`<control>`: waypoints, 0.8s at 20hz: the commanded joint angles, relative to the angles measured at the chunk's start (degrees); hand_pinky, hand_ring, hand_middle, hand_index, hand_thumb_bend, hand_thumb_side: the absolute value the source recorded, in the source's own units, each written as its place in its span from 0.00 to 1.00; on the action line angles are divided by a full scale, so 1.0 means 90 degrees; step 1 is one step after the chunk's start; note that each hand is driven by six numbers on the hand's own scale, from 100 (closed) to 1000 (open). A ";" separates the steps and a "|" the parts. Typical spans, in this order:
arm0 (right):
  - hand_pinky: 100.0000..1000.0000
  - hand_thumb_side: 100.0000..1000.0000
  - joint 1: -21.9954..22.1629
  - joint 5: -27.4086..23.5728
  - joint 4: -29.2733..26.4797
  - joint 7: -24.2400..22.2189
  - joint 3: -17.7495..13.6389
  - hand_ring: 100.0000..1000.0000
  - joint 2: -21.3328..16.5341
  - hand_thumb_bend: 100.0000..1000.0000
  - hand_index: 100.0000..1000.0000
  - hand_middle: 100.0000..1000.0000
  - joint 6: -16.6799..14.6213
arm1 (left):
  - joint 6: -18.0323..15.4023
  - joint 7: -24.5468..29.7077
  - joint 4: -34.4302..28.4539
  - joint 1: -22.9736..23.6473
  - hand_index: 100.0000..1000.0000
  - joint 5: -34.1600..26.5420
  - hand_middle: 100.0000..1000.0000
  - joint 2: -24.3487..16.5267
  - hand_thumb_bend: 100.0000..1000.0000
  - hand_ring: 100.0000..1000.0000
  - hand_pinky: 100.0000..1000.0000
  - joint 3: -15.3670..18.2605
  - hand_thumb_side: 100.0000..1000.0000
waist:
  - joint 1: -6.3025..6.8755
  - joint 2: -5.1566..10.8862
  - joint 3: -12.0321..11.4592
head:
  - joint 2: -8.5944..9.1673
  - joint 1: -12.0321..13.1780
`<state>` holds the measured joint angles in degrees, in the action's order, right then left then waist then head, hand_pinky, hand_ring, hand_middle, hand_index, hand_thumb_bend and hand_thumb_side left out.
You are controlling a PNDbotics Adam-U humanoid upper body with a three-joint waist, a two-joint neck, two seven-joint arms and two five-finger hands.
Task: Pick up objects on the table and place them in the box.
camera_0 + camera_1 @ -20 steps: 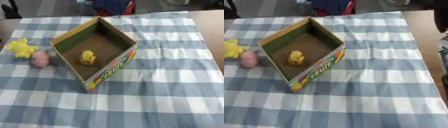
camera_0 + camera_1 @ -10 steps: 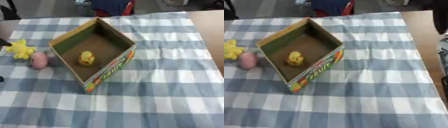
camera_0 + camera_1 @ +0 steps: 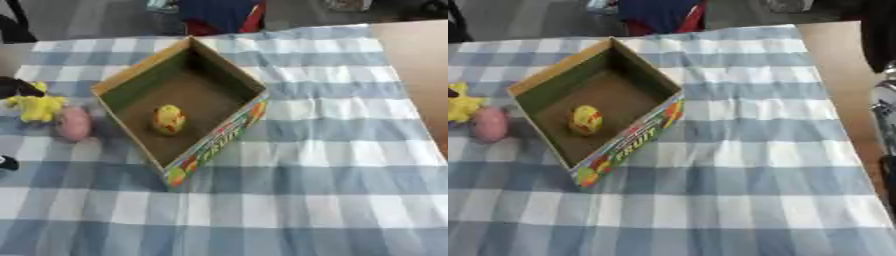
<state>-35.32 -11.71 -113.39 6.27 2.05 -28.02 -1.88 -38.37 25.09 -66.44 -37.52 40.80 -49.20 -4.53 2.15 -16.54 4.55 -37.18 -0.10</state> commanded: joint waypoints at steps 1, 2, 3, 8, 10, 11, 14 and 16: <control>0.64 0.90 -0.0116 0.0045 -0.0134 0.0004 -0.0035 0.68 -0.0045 0.00 0.84 0.64 0.0064 | -0.0083 0.0546 -0.0006 -0.0172 0.98 -0.0495 0.81 -0.0114 0.73 0.80 0.49 0.0003 0.30 | 0.0017 0.0108 0.0003 | 0.0088 0.0012; 0.64 0.90 -0.0119 0.0052 -0.0134 0.0003 -0.0034 0.68 -0.0037 0.00 0.84 0.64 0.0075 | -0.0041 0.0666 -0.0008 -0.0191 0.98 -0.0625 0.81 -0.0099 0.73 0.80 0.49 -0.0008 0.30 | 0.0021 0.0106 0.0008 | 0.0090 0.0015; 0.64 0.91 -0.0119 0.0058 -0.0134 0.0002 -0.0033 0.68 -0.0029 0.00 0.84 0.64 0.0087 | 0.0000 0.0780 -0.0015 -0.0216 0.98 -0.0753 0.80 -0.0078 0.72 0.80 0.49 -0.0018 0.29 | 0.0026 0.0103 0.0015 | 0.0094 0.0017; 0.64 0.91 -0.0123 0.0065 -0.0134 -0.0004 -0.0031 0.68 -0.0006 0.00 0.84 0.63 0.0133 | 0.0173 0.1291 -0.0049 -0.0329 0.97 -0.1080 0.80 -0.0003 0.70 0.79 0.48 -0.0098 0.27 | 0.0043 0.0094 0.0042 | 0.0099 0.0034; 0.64 0.91 -0.0127 0.0057 -0.0134 -0.0008 -0.0032 0.68 -0.0001 0.00 0.84 0.63 0.0135 | 0.0219 0.1460 -0.0045 -0.0358 0.97 -0.1055 0.80 0.0021 0.68 0.79 0.48 -0.0132 0.25 | 0.0046 0.0093 0.0052 | 0.0099 0.0043; 0.64 0.91 -0.0127 0.0054 -0.0134 -0.0009 -0.0033 0.68 0.0001 0.00 0.84 0.63 0.0136 | 0.0235 0.1526 -0.0042 -0.0371 0.96 -0.1031 0.81 0.0031 0.65 0.80 0.47 -0.0143 0.23 | 0.0047 0.0092 0.0056 | 0.0103 0.0045; 0.64 0.91 -0.0126 0.0045 -0.0134 -0.0017 -0.0034 0.68 0.0013 0.00 0.84 0.63 0.0138 | 0.0269 0.1664 -0.0018 -0.0411 0.95 -0.0951 0.81 0.0076 0.58 0.79 0.47 -0.0174 0.18 | 0.0051 0.0085 0.0066 | 0.0109 0.0054; 0.64 0.91 -0.0125 0.0043 -0.0134 -0.0020 -0.0037 0.68 0.0018 0.00 0.84 0.63 0.0145 | 0.0272 0.1714 -0.0010 -0.0438 0.94 -0.0930 0.81 0.0110 0.54 0.79 0.46 -0.0188 0.14 | 0.0051 0.0078 0.0074 | 0.0114 0.0057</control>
<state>-35.58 -11.45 -113.39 6.11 2.13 -27.36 -0.69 -29.70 33.76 -66.13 -40.34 32.16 -46.83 -6.41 2.58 -16.80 5.21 -36.73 0.29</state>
